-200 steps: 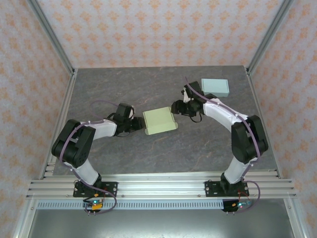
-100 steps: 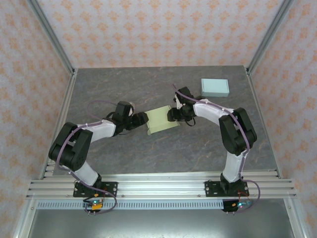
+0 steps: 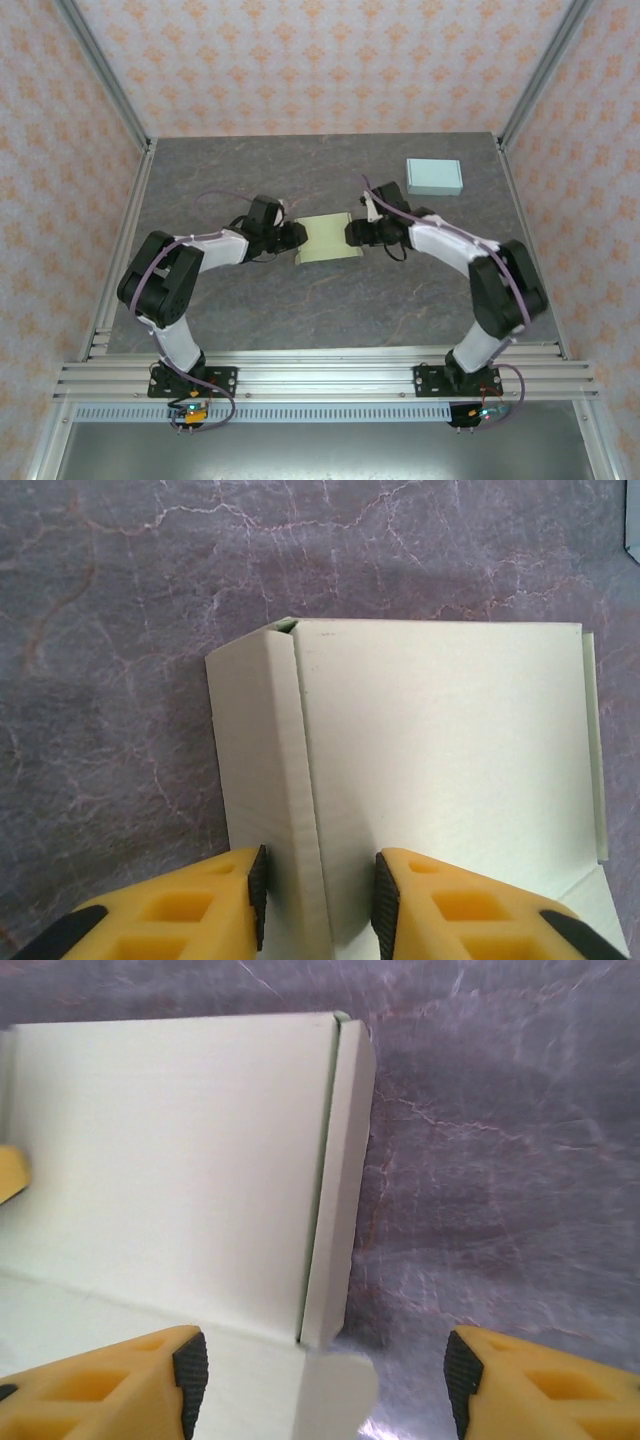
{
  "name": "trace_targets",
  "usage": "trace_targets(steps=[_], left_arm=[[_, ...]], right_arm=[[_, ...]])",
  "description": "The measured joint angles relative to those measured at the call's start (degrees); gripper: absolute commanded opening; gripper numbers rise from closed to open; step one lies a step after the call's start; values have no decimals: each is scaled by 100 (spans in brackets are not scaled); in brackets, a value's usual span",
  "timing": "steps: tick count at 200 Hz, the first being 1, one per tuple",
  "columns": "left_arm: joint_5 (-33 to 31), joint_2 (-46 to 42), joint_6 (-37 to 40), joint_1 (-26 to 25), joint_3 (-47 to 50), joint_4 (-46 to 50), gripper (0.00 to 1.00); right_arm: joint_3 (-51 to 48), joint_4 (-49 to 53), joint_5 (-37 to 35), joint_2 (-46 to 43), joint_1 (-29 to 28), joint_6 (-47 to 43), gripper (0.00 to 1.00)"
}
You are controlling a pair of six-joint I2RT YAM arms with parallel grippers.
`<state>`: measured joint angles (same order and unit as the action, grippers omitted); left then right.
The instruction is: Fold the paper box
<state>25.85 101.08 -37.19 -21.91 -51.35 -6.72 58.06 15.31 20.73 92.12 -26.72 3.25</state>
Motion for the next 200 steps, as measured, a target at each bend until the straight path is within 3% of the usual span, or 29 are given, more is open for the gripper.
trace_targets(steps=[25,53,73,101,135,200], left_arm=[[205,114,-2,63,-164,111,32],[529,219,-35,170,-284,236,31],[920,345,-96,302,-424,367,31],[1357,525,-136,435,-772,887,29],[1801,586,-131,501,-970,1502,23],[2299,525,125,699,-1088,2424,19]], right_arm=[[-916,-944,-57,-754,20,-872,67],[-1128,-1346,55,-767,96,-1523,67],[-1128,-1582,509,-765,192,-2006,67],[-1276,-1453,1565,-907,203,-3665,68],[-1687,-1438,1700,-1097,258,-5226,69],[-1777,-1471,1794,-1097,636,-6120,74]])
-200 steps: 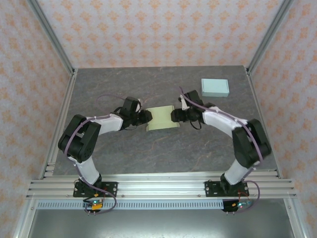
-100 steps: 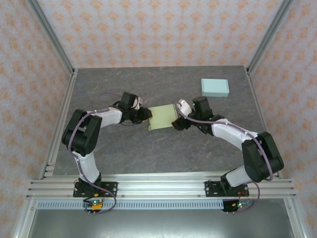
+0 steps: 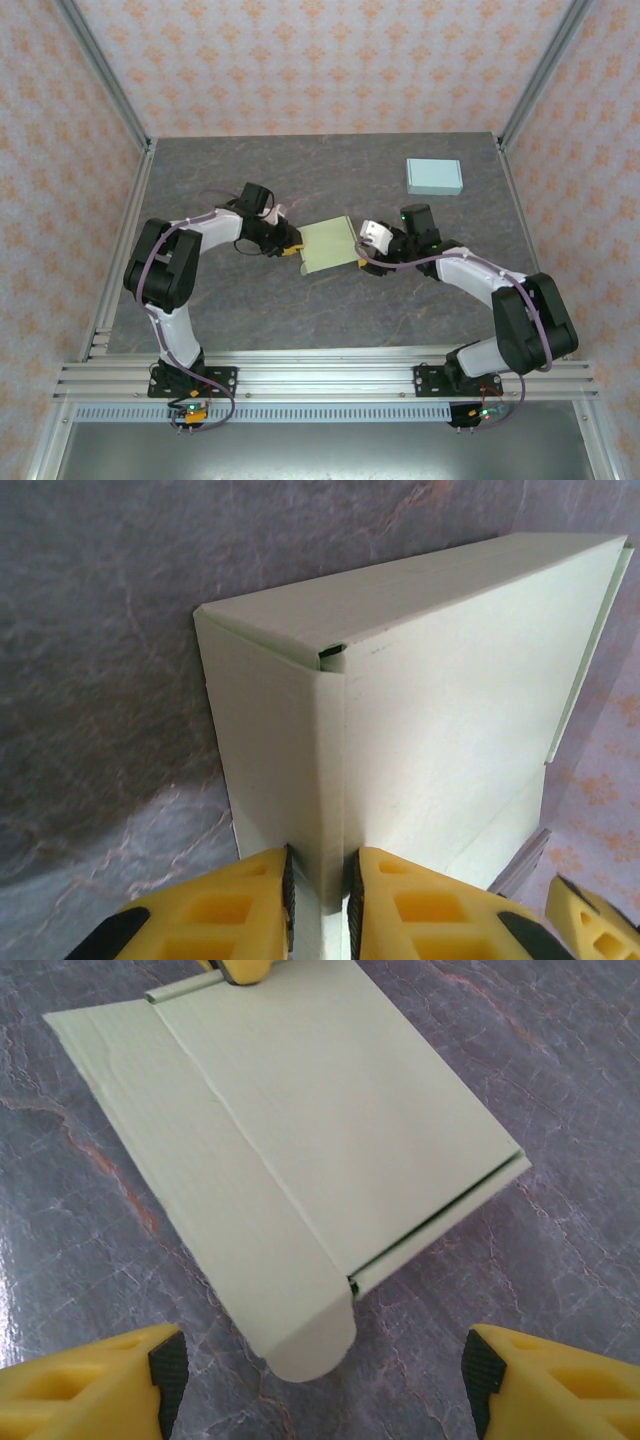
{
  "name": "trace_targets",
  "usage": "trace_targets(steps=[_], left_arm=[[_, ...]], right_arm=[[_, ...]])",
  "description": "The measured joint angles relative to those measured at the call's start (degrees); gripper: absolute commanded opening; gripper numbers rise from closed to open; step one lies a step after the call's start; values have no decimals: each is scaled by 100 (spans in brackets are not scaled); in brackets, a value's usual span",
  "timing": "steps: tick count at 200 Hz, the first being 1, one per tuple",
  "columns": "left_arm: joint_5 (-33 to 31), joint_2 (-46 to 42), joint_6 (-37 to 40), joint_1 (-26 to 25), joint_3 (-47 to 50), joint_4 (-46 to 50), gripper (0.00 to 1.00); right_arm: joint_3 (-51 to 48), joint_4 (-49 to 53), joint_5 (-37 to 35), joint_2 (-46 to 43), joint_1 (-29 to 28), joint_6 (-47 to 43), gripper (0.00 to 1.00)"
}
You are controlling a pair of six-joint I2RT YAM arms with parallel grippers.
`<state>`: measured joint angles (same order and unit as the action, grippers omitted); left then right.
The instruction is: Fold the paper box
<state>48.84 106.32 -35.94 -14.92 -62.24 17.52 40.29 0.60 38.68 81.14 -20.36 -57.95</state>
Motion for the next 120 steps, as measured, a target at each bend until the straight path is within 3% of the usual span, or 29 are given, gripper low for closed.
trace_targets(steps=[20,40,82,93,100,120], left_arm=[[96,-9,83,76,-2,151,19],[166,-9,173,118,2,223,20],[175,-20,306,142,11,264,20],[201,-20,306,175,48,238,20],[229,-20,304,199,74,227,20],[323,-20,306,271,125,221,20]], right_arm=[[-2,-98,-70,15,50,-52,75],[138,-151,-181,125,157,605,74],[2048,555,61,1032,317,3543,71],[2247,562,332,1180,317,4249,72],[2284,564,527,1270,317,4664,78],[2295,671,981,1615,315,5598,78]])
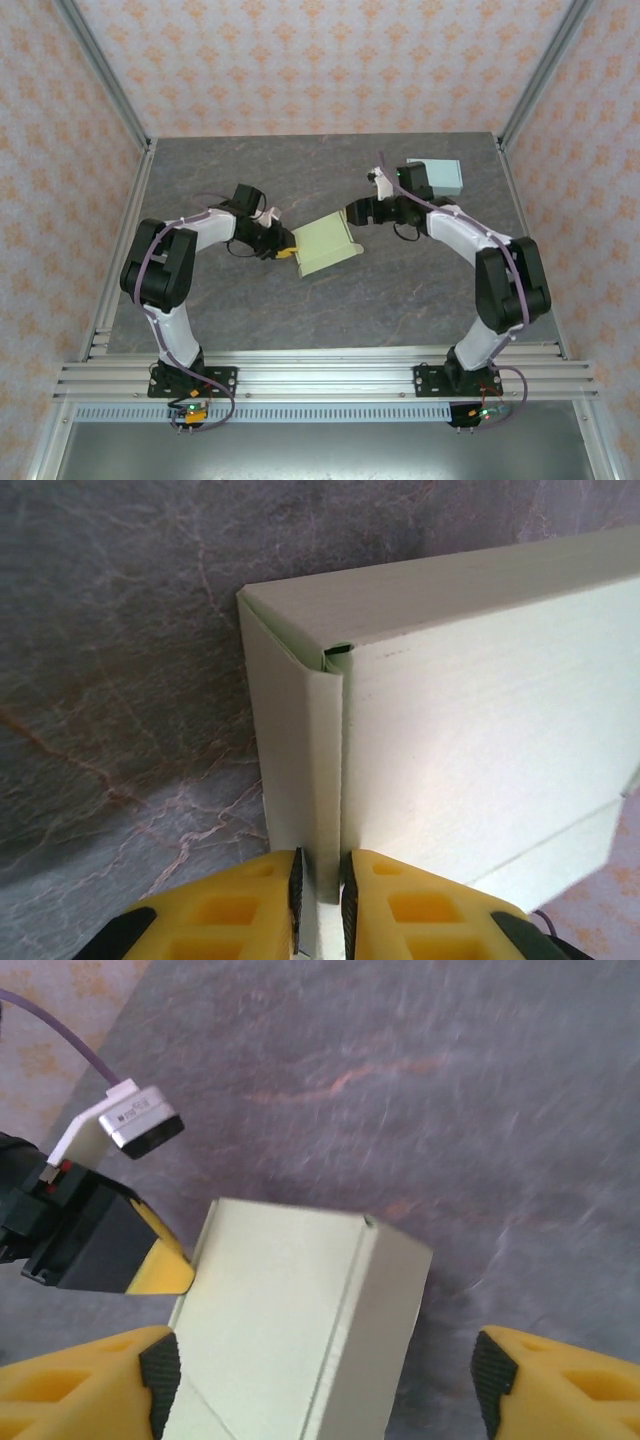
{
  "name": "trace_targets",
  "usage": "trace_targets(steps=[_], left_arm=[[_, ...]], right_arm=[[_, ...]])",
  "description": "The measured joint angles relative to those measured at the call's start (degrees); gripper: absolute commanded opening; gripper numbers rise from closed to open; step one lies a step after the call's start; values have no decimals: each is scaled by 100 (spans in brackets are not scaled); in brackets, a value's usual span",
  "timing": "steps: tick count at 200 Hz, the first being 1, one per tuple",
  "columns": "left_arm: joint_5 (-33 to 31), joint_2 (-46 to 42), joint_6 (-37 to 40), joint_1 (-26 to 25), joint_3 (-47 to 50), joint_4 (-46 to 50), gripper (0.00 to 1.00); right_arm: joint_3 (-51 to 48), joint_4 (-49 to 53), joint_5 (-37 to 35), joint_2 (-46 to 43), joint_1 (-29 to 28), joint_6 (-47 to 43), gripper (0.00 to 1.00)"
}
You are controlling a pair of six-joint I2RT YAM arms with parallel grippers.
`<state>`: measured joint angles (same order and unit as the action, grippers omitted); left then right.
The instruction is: Fold the paper box
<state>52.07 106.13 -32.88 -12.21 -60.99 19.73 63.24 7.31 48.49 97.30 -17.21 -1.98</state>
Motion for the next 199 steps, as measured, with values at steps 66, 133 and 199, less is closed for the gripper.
trace_targets(steps=[66,133,199], left_arm=[[9,0,0,26,9,22,22],[-859,-975,-9,59,516,-470,67],[-2876,-4551,2284,-938,3864,-4400,86]], right_arm=[[459,426,1132,1235,-120,1665,59],[501,-31,1513,1244,-273,3919,39],[492,1346,1792,752,-15,5407,38]])
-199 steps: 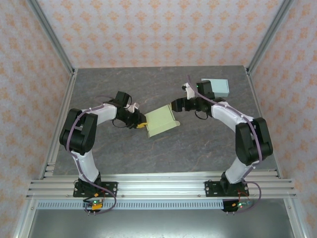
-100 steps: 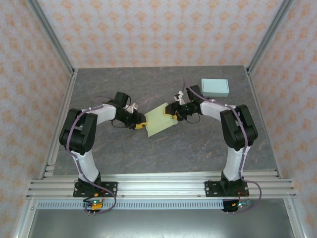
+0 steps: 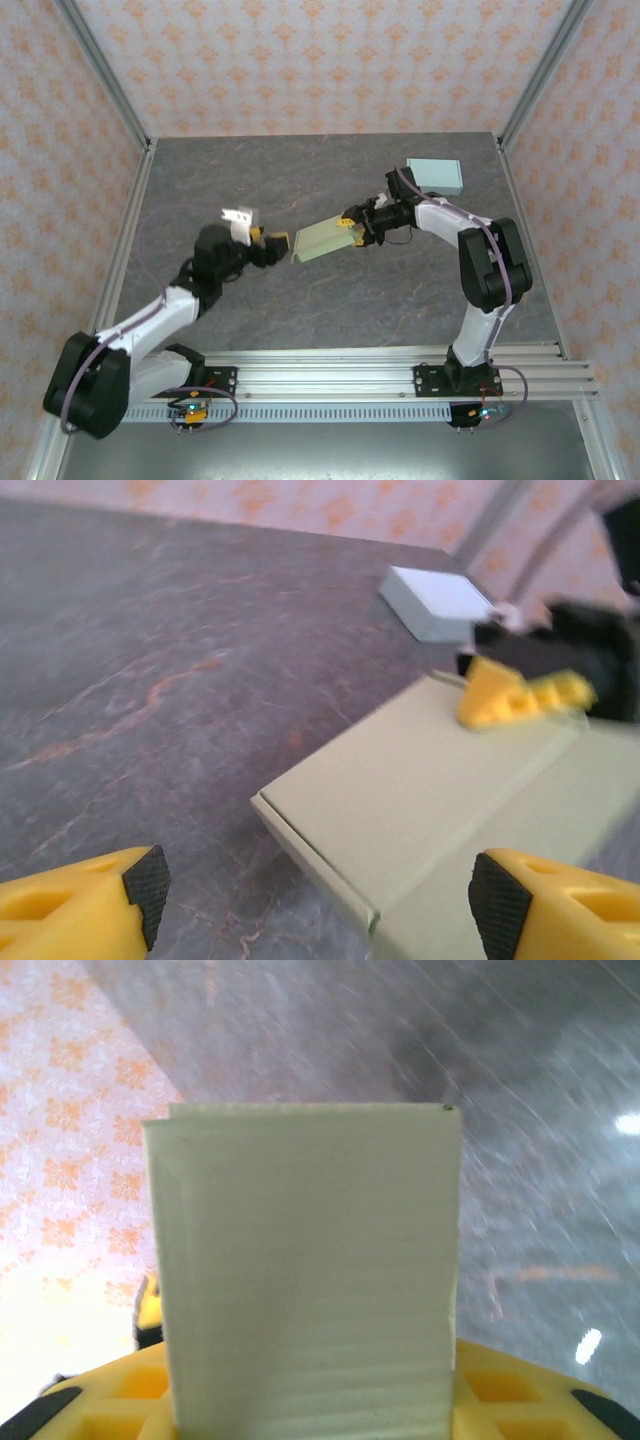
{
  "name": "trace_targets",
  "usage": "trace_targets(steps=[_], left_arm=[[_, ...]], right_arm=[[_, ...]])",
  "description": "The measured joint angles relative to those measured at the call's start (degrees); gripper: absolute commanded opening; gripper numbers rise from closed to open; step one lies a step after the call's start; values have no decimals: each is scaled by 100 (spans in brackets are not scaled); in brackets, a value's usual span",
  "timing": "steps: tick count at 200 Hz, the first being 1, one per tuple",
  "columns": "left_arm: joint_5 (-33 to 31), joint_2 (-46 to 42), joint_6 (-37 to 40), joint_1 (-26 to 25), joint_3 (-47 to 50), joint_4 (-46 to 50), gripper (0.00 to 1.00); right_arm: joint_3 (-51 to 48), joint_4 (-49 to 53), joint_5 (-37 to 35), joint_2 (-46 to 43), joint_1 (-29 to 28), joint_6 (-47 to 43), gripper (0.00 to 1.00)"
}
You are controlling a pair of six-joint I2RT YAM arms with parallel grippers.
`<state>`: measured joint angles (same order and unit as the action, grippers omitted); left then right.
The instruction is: Fold the paper box
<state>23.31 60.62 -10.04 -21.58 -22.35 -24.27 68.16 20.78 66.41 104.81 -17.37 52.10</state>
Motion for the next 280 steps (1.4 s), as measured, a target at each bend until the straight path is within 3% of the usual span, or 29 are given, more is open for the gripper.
trace_targets(steps=[18,49,98,151,205,219,245,280], left_arm=[[-188,-197,1051,-494,490,-315,85],[-382,-164,2463,-1150,525,-437,85],[-472,413,3539,-1672,247,-334,84],[-474,1010,3869,-2083,-4,-345,79],[-846,1836,3960,-2081,-356,-415,51],[-977,2020,3965,-2081,-498,-435,44],[-977,2140,3965,-2033,-732,-358,41],[-262,2142,3849,-1644,-1176,323,39]], right_arm=[[0,669,175,-7,55,66,37],[11,1613,442,17,55,-96,37],[9,2044,557,125,55,-175,37],[7,1937,551,249,157,-15,37],[11,1862,544,275,166,85,41],[11,1777,531,275,166,142,47],[11,1637,376,275,212,210,63],[-83,1412,-74,15,372,151,69]])
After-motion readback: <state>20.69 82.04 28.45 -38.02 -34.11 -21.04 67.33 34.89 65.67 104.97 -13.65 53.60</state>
